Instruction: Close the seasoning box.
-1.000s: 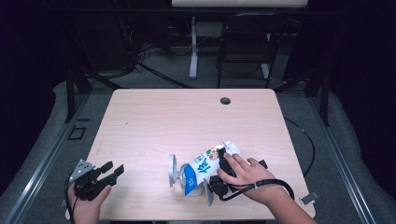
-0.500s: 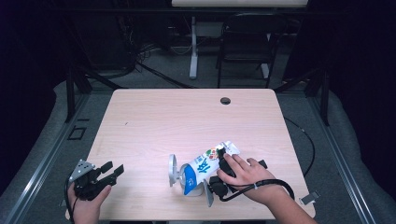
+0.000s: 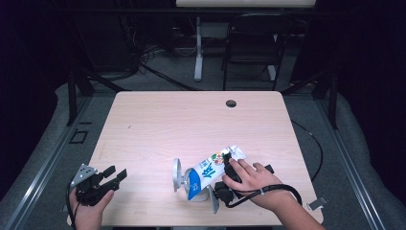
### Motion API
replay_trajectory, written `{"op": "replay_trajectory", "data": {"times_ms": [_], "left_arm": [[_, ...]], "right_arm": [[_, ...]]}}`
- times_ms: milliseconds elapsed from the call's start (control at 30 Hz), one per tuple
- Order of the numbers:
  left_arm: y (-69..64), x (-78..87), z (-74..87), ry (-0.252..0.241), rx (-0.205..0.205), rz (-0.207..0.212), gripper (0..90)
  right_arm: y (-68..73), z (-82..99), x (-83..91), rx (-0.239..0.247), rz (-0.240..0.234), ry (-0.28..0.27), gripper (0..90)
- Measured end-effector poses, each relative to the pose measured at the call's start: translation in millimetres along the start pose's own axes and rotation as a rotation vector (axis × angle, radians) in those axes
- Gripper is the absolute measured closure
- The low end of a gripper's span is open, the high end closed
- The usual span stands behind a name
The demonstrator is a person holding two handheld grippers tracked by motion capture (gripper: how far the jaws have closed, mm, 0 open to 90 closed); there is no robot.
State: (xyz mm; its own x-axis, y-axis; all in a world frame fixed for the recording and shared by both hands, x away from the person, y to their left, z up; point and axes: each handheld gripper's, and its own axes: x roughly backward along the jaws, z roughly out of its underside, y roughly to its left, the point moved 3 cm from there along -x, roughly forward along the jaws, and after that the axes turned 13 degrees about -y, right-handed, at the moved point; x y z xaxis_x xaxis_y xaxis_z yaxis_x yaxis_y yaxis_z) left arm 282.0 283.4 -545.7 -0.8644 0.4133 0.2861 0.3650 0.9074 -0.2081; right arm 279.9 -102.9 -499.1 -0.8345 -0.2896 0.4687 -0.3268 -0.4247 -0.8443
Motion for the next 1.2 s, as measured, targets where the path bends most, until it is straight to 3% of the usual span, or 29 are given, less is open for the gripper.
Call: {"op": "replay_trajectory", "data": {"times_ms": [767, 867, 1000, 1200], "left_arm": [[0.2, -0.5, 0.6, 0.0, 0.003, -0.002, 47.0], [0.5, -0.5, 0.8, 0.002, 0.002, -0.002, 47.0], [1.1, -0.6, 1.2, 0.002, 0.003, -0.002, 47.0], [1.0, -1.2, 1.9, 0.006, 0.002, -0.002, 47.0]], "right_arm": [[1.8, -2.8, 6.1, 0.032, -0.002, 0.001, 66.5], [2.1, -2.8, 6.1, 0.026, -0.002, -0.001, 66.7], [4.3, -0.8, 4.7, -0.019, -0.006, -0.018, 66.9], [6.0, -0.5, 6.4, -0.031, 0.009, -0.017, 67.6]]}}
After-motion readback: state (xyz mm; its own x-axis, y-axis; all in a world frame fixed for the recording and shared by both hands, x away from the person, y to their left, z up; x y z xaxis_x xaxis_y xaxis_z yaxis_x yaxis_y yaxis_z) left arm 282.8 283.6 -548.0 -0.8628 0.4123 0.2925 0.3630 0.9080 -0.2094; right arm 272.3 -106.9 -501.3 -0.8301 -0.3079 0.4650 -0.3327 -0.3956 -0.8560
